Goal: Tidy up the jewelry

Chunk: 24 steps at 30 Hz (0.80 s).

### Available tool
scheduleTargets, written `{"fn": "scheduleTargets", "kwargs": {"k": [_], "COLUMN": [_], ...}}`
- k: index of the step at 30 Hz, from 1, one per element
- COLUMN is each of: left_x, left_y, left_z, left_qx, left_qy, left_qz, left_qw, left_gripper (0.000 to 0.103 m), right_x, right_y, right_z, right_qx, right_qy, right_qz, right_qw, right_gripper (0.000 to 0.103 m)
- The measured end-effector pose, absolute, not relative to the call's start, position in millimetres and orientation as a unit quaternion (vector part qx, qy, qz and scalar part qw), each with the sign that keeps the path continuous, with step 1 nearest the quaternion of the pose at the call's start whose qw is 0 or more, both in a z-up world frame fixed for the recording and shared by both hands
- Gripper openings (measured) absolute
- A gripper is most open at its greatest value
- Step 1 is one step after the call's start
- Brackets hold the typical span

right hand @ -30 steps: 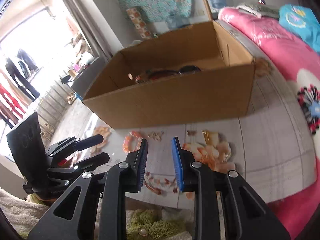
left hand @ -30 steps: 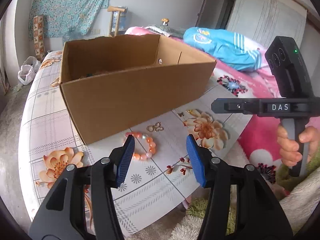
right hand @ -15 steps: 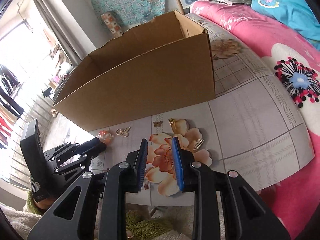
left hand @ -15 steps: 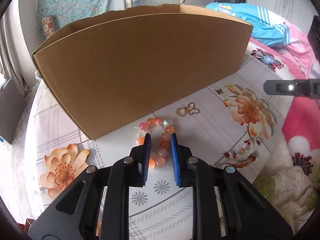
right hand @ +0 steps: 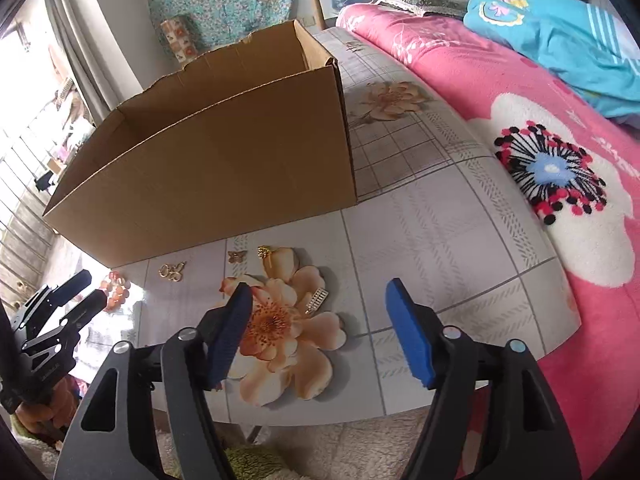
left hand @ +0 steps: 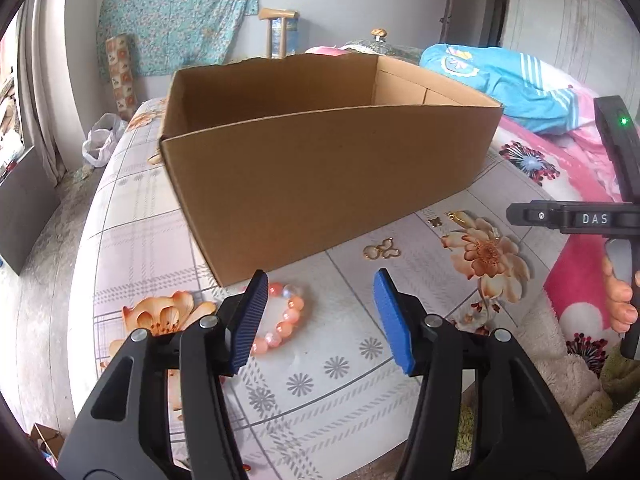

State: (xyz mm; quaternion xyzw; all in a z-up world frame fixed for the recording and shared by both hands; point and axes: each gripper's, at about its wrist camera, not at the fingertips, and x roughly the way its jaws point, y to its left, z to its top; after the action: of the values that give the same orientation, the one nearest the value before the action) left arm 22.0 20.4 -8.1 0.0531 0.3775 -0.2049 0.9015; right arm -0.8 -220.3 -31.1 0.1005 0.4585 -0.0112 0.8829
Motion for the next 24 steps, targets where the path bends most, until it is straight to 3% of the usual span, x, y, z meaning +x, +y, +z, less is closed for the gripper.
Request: {"fn": "scheduleTargets", "kwargs": {"k": [6, 8, 11, 14, 16, 24], "left_x": [32, 33, 35, 37, 39, 39], "left_y": [-20, -22, -26, -25, -21, -19], "left_z": [-32, -36, -39, -41, -41, -41], "left_qx": [0.11, 0.109, 0.113, 0.121, 0.115, 0.099], "left_qy": [0.415, 0.417, 0.421, 0.421, 0.423, 0.43], "left_qz": [-0.196, -0.188, -0.182, -0.164, -0.156, -0.14], "left_qw": [0.882, 0.883, 0.881, 0.884, 0.885, 0.886], "left_gripper": [0.053, 0.062, 0.073, 0.09, 0.095, 0.096], "right_x": [6, 8, 5, 5, 4, 6], "right_y": [-212, -207, -197, -196, -200, -203], "right_z": [-47, -55, -59, -61, -62, -61], "right_qx": [0.04, 0.017, -0.021, -0.028, -0.013, -0.008], "right_qy": [0.486, 0.492, 0.485, 0.482, 0.486, 0.493], "right_qz": [-0.036, -0.039, -0.042, -0.04, -0.033, -0.03], "right_qw": [0.872, 0.869, 0.873, 0.875, 0.873, 0.869], "right_gripper": [0.074, 0.077, 0.09, 0.096, 0.097, 0.097]}}
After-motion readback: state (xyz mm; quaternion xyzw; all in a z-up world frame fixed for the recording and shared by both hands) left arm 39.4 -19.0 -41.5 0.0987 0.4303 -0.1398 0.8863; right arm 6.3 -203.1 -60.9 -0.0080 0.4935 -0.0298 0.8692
